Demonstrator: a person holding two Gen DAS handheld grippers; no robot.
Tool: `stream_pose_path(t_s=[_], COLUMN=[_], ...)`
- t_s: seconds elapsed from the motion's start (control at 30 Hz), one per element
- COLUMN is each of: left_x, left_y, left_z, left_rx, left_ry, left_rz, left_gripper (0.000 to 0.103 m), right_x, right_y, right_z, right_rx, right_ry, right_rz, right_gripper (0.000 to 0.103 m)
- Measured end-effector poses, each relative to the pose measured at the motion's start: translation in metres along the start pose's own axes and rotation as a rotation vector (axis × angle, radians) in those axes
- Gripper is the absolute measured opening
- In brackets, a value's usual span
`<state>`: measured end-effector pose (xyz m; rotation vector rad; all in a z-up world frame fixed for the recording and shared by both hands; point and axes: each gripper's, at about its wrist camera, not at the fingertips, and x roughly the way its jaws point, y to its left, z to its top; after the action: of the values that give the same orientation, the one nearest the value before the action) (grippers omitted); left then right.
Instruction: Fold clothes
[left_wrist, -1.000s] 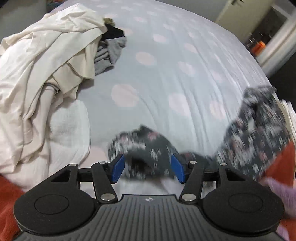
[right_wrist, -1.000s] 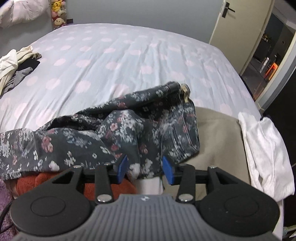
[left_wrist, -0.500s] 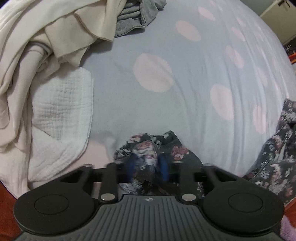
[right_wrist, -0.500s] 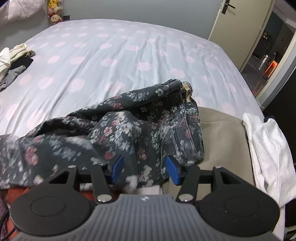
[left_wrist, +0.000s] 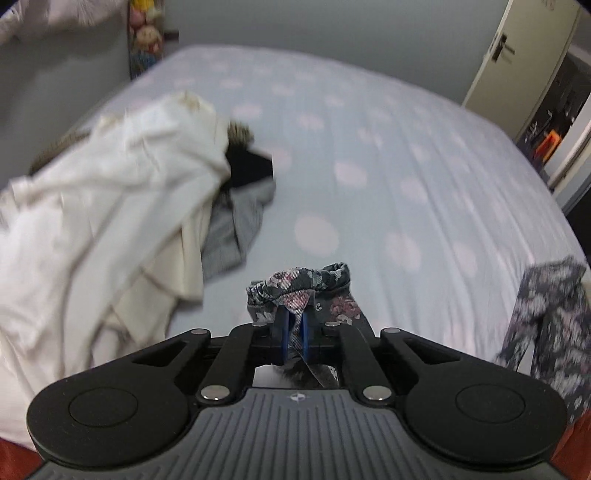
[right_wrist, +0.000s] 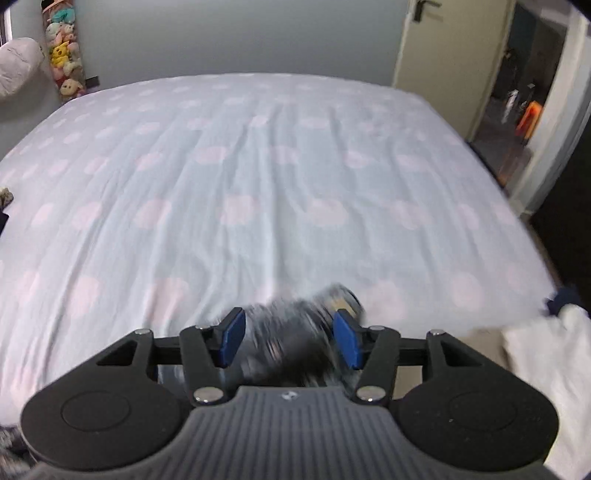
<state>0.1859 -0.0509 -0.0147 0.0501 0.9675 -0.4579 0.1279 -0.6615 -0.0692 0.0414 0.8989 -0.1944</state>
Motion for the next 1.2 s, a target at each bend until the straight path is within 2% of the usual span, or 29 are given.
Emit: stream_pose_path(t_s=[0.13, 0.27, 0.43, 0.53, 0.57, 0.63, 0.67, 0.7, 0.9, 1.1, 1.2], left_x=[-0.011, -0.019, -0.01, 0.0, 0.003, 0.009, 0.011, 0.012, -0.002, -0.042, -0.04], left_y=[-0.003, 0.003, 0.014, 0.015, 0.015, 0.016, 0.016, 0.016, 0.01, 0.001, 0.006], left_z=[0.025, 0.045, 0.059, 0.059, 0.059, 0.057, 0.056, 0.056, 0.065, 0.091, 0.088], left_rx=[-0.004, -0.038, -0.074, -0.073, -0.073, -0.079, -0.083, -0.085, -0.056, -0.036, -0.033], left_ry=[-0.088, -0.149, -0.144, -0.126, -0.121, -0.117, -0.116, -0.117, -0.171, -0.335, -0.344], left_rz=[0.014, 0.038, 0.079, 0.092, 0.095, 0.099, 0.101, 0.103, 0.101, 0.082, 0.103], left_gripper=[0.004, 0.004, 0.004, 0.004, 0.004, 0.004, 0.004, 0.004, 0.003, 0.003, 0.003], right_x=[0.06, 0.117, 0.174, 0.184, 0.183, 0.178, 0.174, 0.169, 0.119, 0.043, 0.017], right_y=[0.015, 0.018, 0.009, 0.0, -0.003, -0.004, -0.003, -0.001, -0.001, -0.014, -0.034], right_z=[0.026, 0.031, 0.027, 0.02, 0.018, 0.015, 0.013, 0.012, 0.029, 0.066, 0.071], right_rx=[-0.06, -0.076, -0.021, 0.045, 0.071, 0.09, 0.085, 0.078, 0.087, 0.119, 0.152], right_ry=[0.118, 0.238, 0.373, 0.419, 0.421, 0.406, 0.392, 0.375, 0.218, 0.014, -0.044], right_rz=[0.021, 0.003, -0.005, 0.033, 0.056, 0.077, 0.073, 0.067, 0.028, -0.085, -0.15], right_gripper=[0.058, 0.058, 0.057, 0.055, 0.05, 0.036, 0.017, 0.013, 0.008, 0.007, 0.007])
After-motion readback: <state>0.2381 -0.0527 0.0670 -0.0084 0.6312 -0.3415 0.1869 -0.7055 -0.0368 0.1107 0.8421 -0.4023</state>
